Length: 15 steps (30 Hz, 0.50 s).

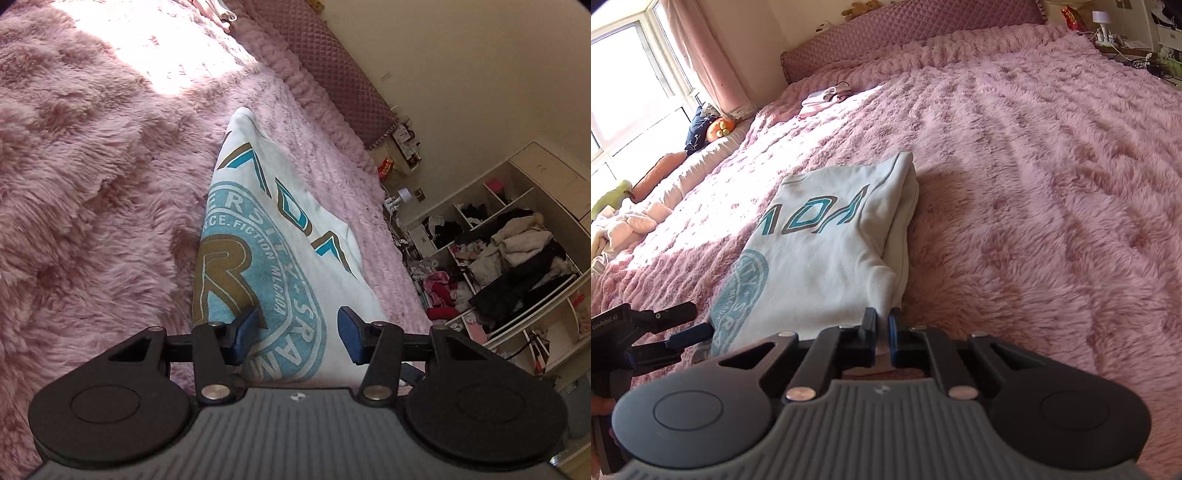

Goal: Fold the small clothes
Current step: 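Open both grippers and release the folded sweatshirt onto the bed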

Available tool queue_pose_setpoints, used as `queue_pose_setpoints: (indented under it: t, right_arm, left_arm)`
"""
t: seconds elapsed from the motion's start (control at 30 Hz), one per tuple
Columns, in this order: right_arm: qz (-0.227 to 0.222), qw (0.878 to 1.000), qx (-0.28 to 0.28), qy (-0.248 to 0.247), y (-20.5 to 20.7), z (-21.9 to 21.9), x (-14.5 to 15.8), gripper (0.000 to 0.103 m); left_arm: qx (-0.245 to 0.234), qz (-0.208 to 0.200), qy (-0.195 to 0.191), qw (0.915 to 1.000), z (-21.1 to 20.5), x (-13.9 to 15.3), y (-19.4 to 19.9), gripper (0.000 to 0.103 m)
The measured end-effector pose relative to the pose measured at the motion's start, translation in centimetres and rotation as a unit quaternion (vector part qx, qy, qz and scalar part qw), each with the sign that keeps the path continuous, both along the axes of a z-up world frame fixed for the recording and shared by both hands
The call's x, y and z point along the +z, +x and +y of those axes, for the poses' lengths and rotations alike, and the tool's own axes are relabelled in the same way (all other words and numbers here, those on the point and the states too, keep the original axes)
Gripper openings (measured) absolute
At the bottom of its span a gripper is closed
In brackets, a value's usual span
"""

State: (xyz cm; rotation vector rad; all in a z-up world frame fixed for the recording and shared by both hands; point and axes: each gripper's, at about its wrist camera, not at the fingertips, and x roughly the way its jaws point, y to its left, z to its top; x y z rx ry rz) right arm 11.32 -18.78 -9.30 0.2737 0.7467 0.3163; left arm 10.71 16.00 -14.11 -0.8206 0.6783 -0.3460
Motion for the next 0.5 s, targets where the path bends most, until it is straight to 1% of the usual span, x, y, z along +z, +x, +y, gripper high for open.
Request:
queue_pose_setpoints:
  t: [0.03,0.07,0.1,0.17,0.2,0.27,0.3,0.33,0.37,0.4,0.43,0.5]
  right_arm:
    - [0.003,1.0,0.003,-0.005,0.2,0.0,0.0,0.0]
    - [0.016,1.0,0.004,-0.006,0.5,0.0,-0.5,0.0]
    - [0.038,0.999,0.001,-0.004,0.8,0.0,-1.5,0.0]
    - [0.067,0.998,-0.003,0.008,1.2,-0.1,-3.1,0.001]
    - [0.068,0.998,-0.006,0.011,1.2,-0.2,-3.5,0.003]
    - [0.066,0.998,-0.022,0.012,1.0,-0.4,-3.1,0.017]
    - [0.061,0.997,-0.036,0.007,0.9,-0.6,-2.6,0.037]
    - [0.055,0.998,-0.044,0.002,0.8,-0.7,-2.0,0.045]
    - [0.03,0.998,-0.046,0.003,0.5,-0.8,-0.7,0.044]
    - [0.003,0.999,-0.039,-0.005,0.4,-0.7,0.5,0.044]
    - [-0.021,0.999,-0.031,-0.018,0.4,-0.2,1.7,0.045]
    - [-0.053,0.998,-0.008,-0.028,0.4,1.1,3.4,0.045]
  left_arm:
    - [-0.002,0.0,0.007,1.0,0.0,-0.2,-0.1,0.056]
    - [-0.008,-0.002,0.02,0.9998,-0.2,-0.4,-0.2,0.055]
    - [-0.012,0.0,0.032,0.9994,-0.4,-0.6,-0.1,0.052]
    - [-0.013,0.002,0.039,0.9992,-0.6,-0.9,-0.3,0.052]
    - [-0.011,0.002,0.035,0.9993,-0.5,-1.0,-0.4,0.052]
    - [-0.006,0.007,0.028,0.9996,-0.4,-0.7,-0.4,0.052]
    - [-0.004,0.008,0.031,0.9995,-0.5,-0.2,-0.3,0.052]
    - [-0.002,0.007,0.039,0.9992,-0.6,0.3,-0.3,0.052]
    - [-0.004,0.003,0.054,0.9985,-0.9,1.2,-0.2,0.053]
    - [-0.001,-0.005,0.073,0.9973,-1.3,2.0,-0.2,0.057]
    - [0.006,-0.015,0.097,0.9952,-1.8,2.8,-0.2,0.058]
    - [0.014,-0.02,0.127,0.9916,-2.5,3.9,-0.1,0.059]
